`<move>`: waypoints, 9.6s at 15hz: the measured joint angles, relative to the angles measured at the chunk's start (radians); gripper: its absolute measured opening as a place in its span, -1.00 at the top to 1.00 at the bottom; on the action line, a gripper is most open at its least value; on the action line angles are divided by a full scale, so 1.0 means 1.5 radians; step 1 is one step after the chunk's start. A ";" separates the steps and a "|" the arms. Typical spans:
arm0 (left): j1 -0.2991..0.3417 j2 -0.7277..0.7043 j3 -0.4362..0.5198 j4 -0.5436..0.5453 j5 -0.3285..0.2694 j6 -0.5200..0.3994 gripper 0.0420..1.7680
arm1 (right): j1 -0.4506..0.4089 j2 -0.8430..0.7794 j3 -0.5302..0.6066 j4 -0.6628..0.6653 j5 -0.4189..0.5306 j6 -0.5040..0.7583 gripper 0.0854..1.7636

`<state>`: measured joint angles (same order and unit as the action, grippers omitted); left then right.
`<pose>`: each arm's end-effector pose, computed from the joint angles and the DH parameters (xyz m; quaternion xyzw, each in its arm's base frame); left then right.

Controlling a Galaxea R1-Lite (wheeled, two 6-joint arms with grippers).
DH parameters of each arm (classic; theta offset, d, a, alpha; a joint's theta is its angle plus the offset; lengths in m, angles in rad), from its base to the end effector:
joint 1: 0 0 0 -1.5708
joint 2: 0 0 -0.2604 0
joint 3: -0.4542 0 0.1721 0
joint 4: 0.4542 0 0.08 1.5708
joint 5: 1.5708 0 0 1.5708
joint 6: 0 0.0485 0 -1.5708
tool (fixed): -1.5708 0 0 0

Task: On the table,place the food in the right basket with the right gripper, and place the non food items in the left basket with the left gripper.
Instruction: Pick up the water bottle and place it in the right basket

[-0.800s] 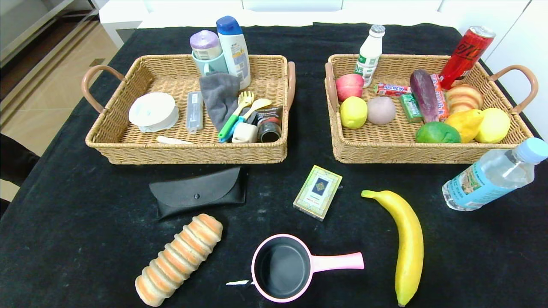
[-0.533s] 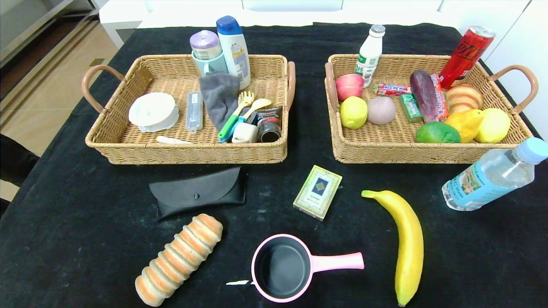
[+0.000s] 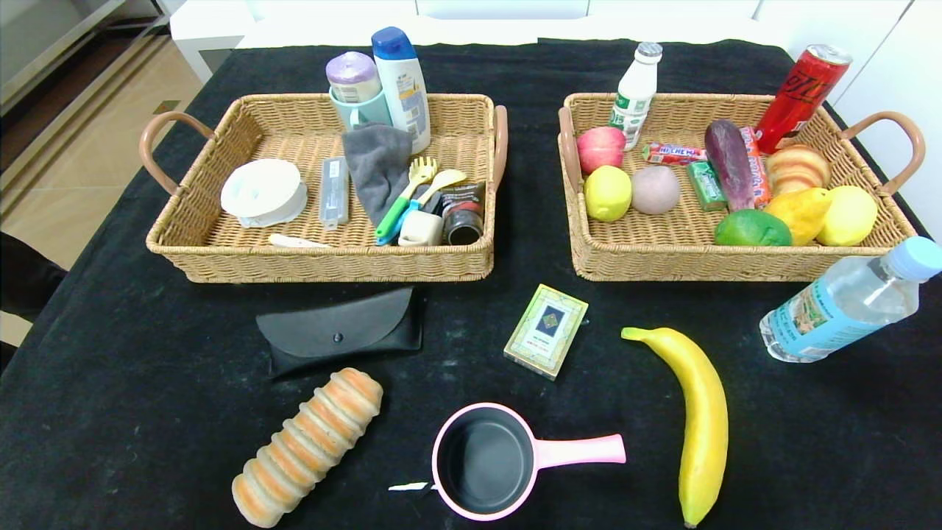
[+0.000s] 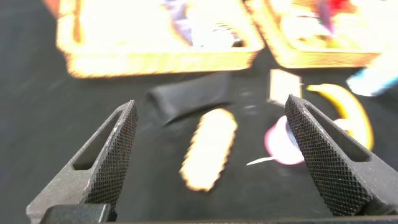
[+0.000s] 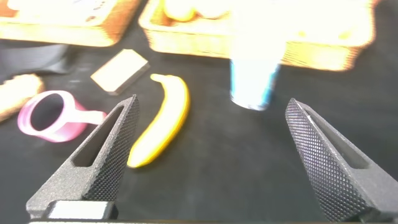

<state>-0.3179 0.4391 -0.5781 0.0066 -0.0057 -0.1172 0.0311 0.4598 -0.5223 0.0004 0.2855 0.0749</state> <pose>0.0326 -0.0110 0.2239 -0.0679 -0.0558 -0.1643 0.9825 0.0421 0.0150 0.2084 0.0330 -0.0249 0.1586 0.9865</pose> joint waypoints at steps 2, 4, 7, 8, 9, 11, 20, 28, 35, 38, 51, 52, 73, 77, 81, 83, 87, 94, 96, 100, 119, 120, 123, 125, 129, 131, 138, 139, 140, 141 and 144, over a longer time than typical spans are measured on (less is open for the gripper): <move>-0.048 0.057 -0.030 0.000 -0.002 0.026 -0.94 | 0.002 0.053 -0.036 0.001 0.055 -0.001 -0.94; -0.090 0.111 -0.044 -0.003 -0.018 0.039 -0.94 | 0.020 0.098 -0.060 0.000 0.085 -0.001 -0.94; -0.139 0.184 -0.060 -0.008 -0.059 0.044 -0.94 | 0.111 0.143 -0.081 0.000 0.086 0.003 -0.94; -0.151 0.207 -0.065 -0.009 -0.068 0.044 -0.94 | 0.145 0.159 -0.086 0.000 0.077 0.005 -0.94; -0.161 0.230 -0.071 -0.011 -0.072 0.046 -0.94 | 0.170 0.177 -0.090 -0.001 0.070 0.006 -0.94; -0.177 0.278 -0.084 -0.032 -0.075 0.053 -0.94 | 0.204 0.204 -0.094 -0.002 0.066 0.007 -0.94; -0.189 0.366 -0.084 -0.081 -0.075 0.084 -0.94 | 0.225 0.248 -0.095 -0.003 0.067 0.006 -0.94; -0.189 0.368 -0.093 -0.084 -0.072 0.086 -0.94 | 0.188 0.234 -0.120 0.072 0.006 0.011 -0.94; -0.193 0.370 -0.091 -0.084 -0.074 0.090 -0.94 | 0.150 0.219 -0.113 0.083 -0.229 0.009 -0.94; -0.208 0.371 -0.089 -0.082 -0.074 0.091 -0.94 | 0.157 0.244 -0.060 -0.012 -0.239 0.009 -0.94; -0.210 0.372 -0.088 -0.084 -0.070 0.090 -0.94 | 0.139 0.446 0.018 -0.342 -0.344 0.016 -0.94; -0.210 0.372 -0.088 -0.084 -0.070 0.090 -0.94 | 0.133 0.456 0.020 -0.366 -0.344 0.018 -0.94; -0.211 0.365 -0.086 -0.081 -0.071 0.102 -0.94 | 0.123 0.539 0.033 -0.486 -0.352 0.016 -0.12; -0.211 0.365 -0.086 -0.081 -0.072 0.103 -0.94 | 0.124 0.539 0.033 -0.486 -0.351 0.016 -0.12; -0.211 0.365 -0.086 -0.081 -0.072 0.103 -0.94 | 0.135 0.528 0.031 -0.477 -0.347 0.008 -0.12; -0.211 0.365 -0.086 -0.080 -0.072 0.102 -0.94 | 0.138 0.514 0.016 -0.465 -0.347 -0.007 -0.12; -0.211 0.366 -0.086 -0.080 -0.072 0.102 -0.94 | 0.148 0.476 -0.085 -0.321 -0.346 -0.013 -0.12; -0.211 0.365 -0.086 -0.083 -0.069 0.102 -0.94 | 0.190 0.562 -0.351 -0.249 -0.345 -0.026 -0.12; -0.211 0.364 -0.087 -0.083 -0.068 0.103 -0.94 | 0.198 0.618 -0.436 -0.238 -0.346 -0.031 -0.12; -0.210 0.364 -0.088 -0.083 -0.068 0.102 -0.94 | 0.201 0.728 -0.601 -0.190 -0.347 -0.033 -0.12; -0.206 0.357 -0.086 -0.085 -0.064 0.113 -0.94 | 0.171 0.935 -0.824 -0.097 -0.368 -0.030 -0.33; -0.206 0.357 -0.085 -0.084 -0.064 0.114 -0.94 | 0.172 0.934 -0.823 -0.098 -0.373 -0.030 -0.40; -0.207 0.357 -0.085 -0.084 -0.064 0.114 -0.94 | 0.174 0.928 -0.820 -0.094 -0.372 -0.030 -0.57; -0.207 0.358 -0.085 -0.084 -0.064 0.114 -0.94 | 0.177 0.917 -0.802 -0.092 -0.373 -0.030 -0.65; -0.207 0.358 -0.085 -0.084 -0.064 0.114 -0.94 | 0.195 0.865 -0.739 -0.078 -0.382 -0.030 -0.76; -0.208 0.357 -0.085 -0.084 -0.064 0.114 -0.94 | 0.210 0.826 -0.685 -0.073 -0.388 -0.030 -0.80; -0.208 0.357 -0.084 -0.084 -0.065 0.114 -0.94 | 0.270 0.685 -0.554 0.113 -0.410 -0.017 -0.88; -0.208 0.357 -0.084 -0.084 -0.065 0.114 -0.94 | 0.278 0.674 -0.547 0.151 -0.411 -0.010 -0.89; -0.208 0.357 -0.084 -0.084 -0.065 0.114 -0.94 | 0.286 0.664 -0.544 0.189 -0.411 0.011 -0.89; -0.208 0.358 -0.084 -0.084 -0.065 0.114 -0.94 | 0.295 0.658 -0.543 0.226 -0.411 0.039 -0.90; -0.209 0.359 -0.083 -0.084 -0.065 0.114 -0.94 | 0.325 0.650 -0.545 0.337 -0.411 0.123 -0.91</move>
<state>-0.6306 0.9781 -0.7019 -0.1187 -0.1038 0.0538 0.5181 1.4351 -1.3402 0.5064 -0.3309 0.2596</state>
